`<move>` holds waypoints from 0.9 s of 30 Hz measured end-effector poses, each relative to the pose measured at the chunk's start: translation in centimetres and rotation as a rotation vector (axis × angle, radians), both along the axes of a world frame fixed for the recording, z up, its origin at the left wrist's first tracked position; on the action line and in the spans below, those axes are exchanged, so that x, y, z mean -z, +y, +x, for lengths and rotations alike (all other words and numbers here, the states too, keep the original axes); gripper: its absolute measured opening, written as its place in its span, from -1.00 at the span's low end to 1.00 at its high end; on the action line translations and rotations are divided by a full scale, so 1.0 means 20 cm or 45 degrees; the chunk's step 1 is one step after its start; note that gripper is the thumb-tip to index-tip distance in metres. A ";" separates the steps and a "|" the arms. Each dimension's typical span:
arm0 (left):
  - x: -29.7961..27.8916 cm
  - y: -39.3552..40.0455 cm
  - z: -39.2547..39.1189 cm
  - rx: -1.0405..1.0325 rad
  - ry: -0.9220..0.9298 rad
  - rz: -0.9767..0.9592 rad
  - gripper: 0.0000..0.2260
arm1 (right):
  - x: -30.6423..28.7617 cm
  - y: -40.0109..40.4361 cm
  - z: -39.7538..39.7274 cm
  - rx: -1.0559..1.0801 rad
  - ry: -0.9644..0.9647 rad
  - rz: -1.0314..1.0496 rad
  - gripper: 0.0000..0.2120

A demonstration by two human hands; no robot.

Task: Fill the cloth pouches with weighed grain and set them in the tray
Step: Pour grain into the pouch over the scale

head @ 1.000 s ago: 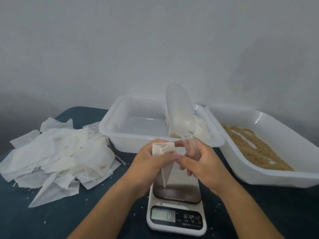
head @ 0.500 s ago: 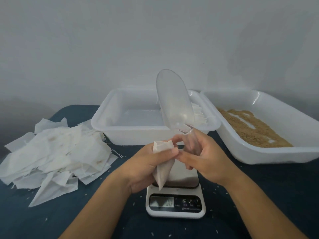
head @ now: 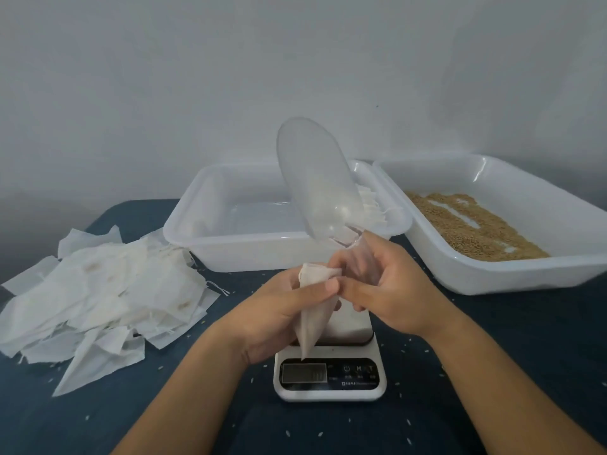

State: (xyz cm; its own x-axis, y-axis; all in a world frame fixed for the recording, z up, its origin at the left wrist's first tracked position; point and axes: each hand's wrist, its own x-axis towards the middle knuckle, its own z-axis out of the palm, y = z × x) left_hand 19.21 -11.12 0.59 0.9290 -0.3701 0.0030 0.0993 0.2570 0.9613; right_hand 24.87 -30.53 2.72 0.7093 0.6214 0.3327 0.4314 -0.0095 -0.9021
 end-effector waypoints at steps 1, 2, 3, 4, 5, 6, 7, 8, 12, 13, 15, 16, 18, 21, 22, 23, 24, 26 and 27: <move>0.00 0.00 0.00 -0.018 -0.013 0.000 -0.59 | -0.01 0.00 0.00 0.041 -0.025 0.027 -0.76; 0.00 0.00 0.01 -0.031 -0.031 0.006 -0.55 | -0.01 0.00 0.00 0.081 -0.049 0.062 -0.73; 0.00 0.00 0.01 -0.038 -0.050 0.016 -0.52 | -0.02 0.00 -0.01 0.122 -0.073 0.096 -0.71; 0.00 0.00 0.01 -0.044 -0.074 0.033 -0.49 | -0.02 0.00 -0.01 0.167 -0.094 0.137 -0.69; 0.01 0.00 0.01 -0.058 -0.110 0.060 -0.48 | -0.03 0.00 -0.01 0.213 -0.116 0.166 -0.69; 0.01 0.00 0.01 -0.092 -0.158 0.103 -0.49 | -0.03 0.00 -0.01 0.258 -0.137 0.182 -0.69; 0.01 -0.01 0.01 -0.146 -0.213 0.161 -0.53 | -0.03 0.00 -0.02 0.300 -0.160 0.189 -0.65; 0.02 -0.01 0.01 -0.208 -0.262 0.223 -0.59 | -0.04 0.00 -0.02 0.341 -0.183 0.184 -0.60; 0.04 -0.04 0.02 -0.388 -0.346 0.357 -0.82 | -0.04 0.00 -0.03 0.414 -0.242 0.141 -0.56; 0.04 -0.06 0.02 -0.418 -0.352 0.368 -0.84 | -0.04 0.00 -0.03 0.421 -0.224 0.120 -0.57; 0.05 -0.08 0.02 -0.478 -0.352 0.360 -0.85 | -0.03 0.01 -0.03 0.443 -0.211 0.084 -0.57; 0.05 -0.09 0.02 -0.520 -0.346 0.360 -0.83 | -0.03 0.01 -0.03 0.451 -0.216 0.083 -0.57; 0.05 -0.09 0.03 -0.614 -0.313 0.343 -0.80 | -0.02 0.00 -0.01 0.472 -0.198 0.079 -0.59; 0.05 -0.08 0.04 -0.738 -0.287 0.303 -0.86 | -0.02 -0.01 0.03 0.539 -0.079 0.032 -0.55; 0.04 -0.08 0.04 -0.773 -0.285 0.295 -0.85 | -0.01 -0.02 0.04 0.553 -0.022 0.020 -0.55; 0.04 -0.07 0.03 -0.796 -0.283 0.282 -0.85 | -0.01 -0.02 0.05 0.558 0.029 0.006 -0.55; 0.03 -0.07 0.03 -0.806 -0.279 0.271 -0.87 | -0.01 -0.01 0.05 0.556 0.066 -0.002 -0.59; 0.02 -0.06 0.03 -0.801 -0.291 0.262 -0.86 | 0.01 0.00 0.05 0.546 0.102 0.004 -0.71; 0.02 -0.06 0.03 -0.794 -0.297 0.261 -0.85 | 0.01 0.01 0.05 0.553 0.107 0.015 -0.74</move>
State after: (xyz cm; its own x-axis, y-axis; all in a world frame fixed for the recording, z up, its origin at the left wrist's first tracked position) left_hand 19.86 -12.35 0.17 0.9520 0.2178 0.2151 -0.2226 0.0099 0.9749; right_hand 25.90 -30.40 2.44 0.9288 0.2561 0.2679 0.3148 -0.1634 -0.9350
